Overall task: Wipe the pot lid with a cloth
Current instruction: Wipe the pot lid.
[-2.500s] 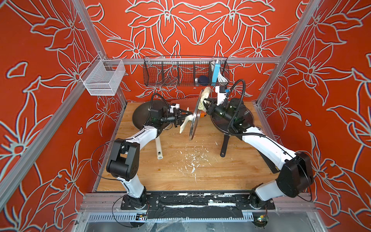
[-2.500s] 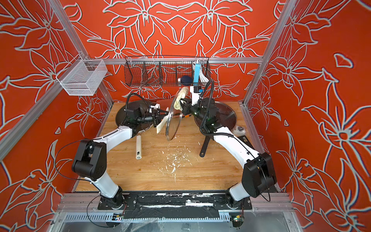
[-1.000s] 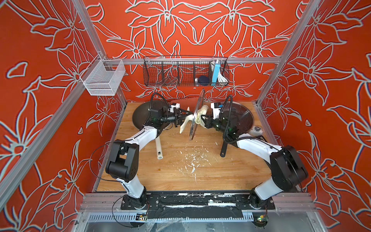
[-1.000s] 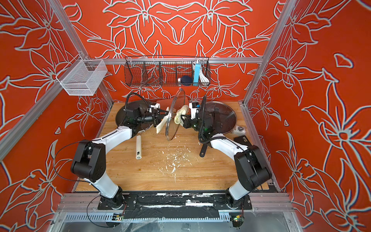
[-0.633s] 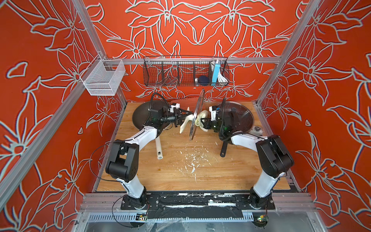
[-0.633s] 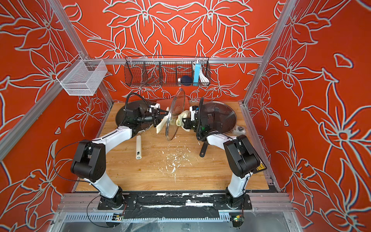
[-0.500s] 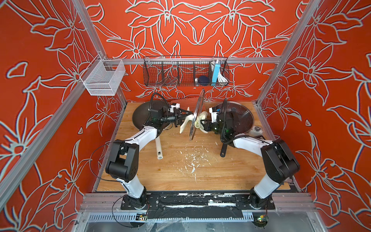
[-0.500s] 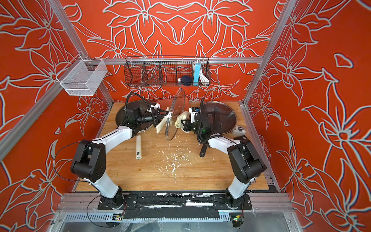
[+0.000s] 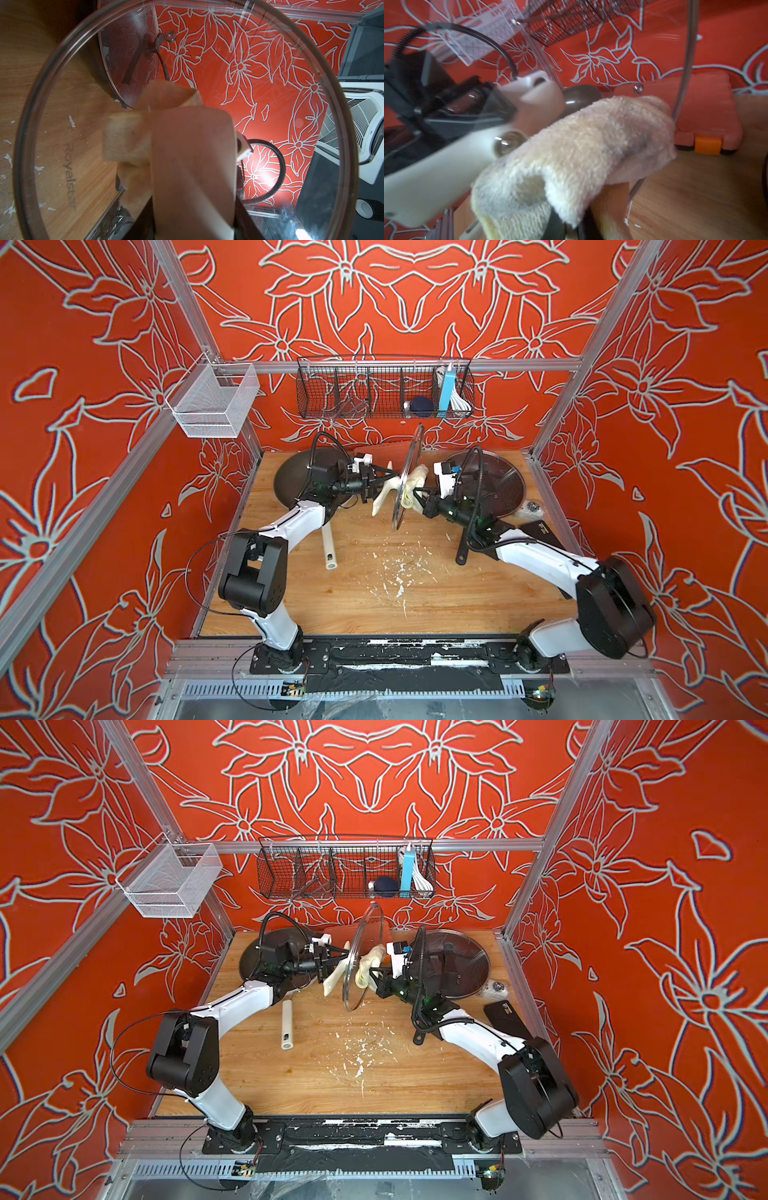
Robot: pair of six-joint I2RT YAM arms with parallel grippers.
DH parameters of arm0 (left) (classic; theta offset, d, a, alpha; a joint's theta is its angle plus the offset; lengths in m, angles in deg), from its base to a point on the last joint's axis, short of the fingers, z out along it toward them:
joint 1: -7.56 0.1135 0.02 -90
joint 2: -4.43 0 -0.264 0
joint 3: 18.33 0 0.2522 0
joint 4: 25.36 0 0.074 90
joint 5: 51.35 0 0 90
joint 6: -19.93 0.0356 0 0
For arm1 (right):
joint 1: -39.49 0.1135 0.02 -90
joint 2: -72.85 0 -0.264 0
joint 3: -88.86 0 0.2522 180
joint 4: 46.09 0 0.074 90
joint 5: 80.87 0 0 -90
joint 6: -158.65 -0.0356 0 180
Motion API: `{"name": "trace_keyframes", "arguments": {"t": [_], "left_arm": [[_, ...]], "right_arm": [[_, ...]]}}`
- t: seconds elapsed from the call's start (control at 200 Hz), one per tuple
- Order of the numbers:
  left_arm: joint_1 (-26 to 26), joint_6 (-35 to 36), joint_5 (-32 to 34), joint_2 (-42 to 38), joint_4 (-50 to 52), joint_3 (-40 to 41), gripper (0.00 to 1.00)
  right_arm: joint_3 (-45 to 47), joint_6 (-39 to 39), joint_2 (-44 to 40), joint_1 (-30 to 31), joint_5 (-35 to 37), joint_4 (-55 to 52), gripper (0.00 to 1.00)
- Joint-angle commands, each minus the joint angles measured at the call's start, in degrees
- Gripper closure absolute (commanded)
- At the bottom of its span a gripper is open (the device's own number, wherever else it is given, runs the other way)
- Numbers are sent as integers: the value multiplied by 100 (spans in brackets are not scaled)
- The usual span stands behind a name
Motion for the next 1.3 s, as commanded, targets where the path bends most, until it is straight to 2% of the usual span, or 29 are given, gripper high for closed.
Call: {"name": "trace_keyframes", "arguments": {"t": [0.0, 0.165, 0.39, 0.625, 0.761, 1.086, 1.296], "left_arm": [[-30, -48, -216, -409, -1069, -308, 100], [-30, 77, -152, -425, -906, -345, 100], [-30, 310, 126, -417, -695, -282, 100], [-30, 231, 214, -361, -788, -257, 100], [-30, 189, 207, -381, -848, -213, 100], [-30, 187, 200, -500, -839, -257, 100], [-30, 631, 338, -544, -384, -250, 100]], "right_arm": [[247, -151, 453, -3, 119, 229, 100], [311, -199, 442, 51, -349, 454, 100], [325, 339, -656, 389, -584, -126, 100], [304, 338, -1510, 482, -638, -367, 100], [471, 288, -1349, 502, -533, -289, 100], [853, 39, -139, 508, -94, 392, 100], [705, 105, -733, 512, -307, 49, 100]]}}
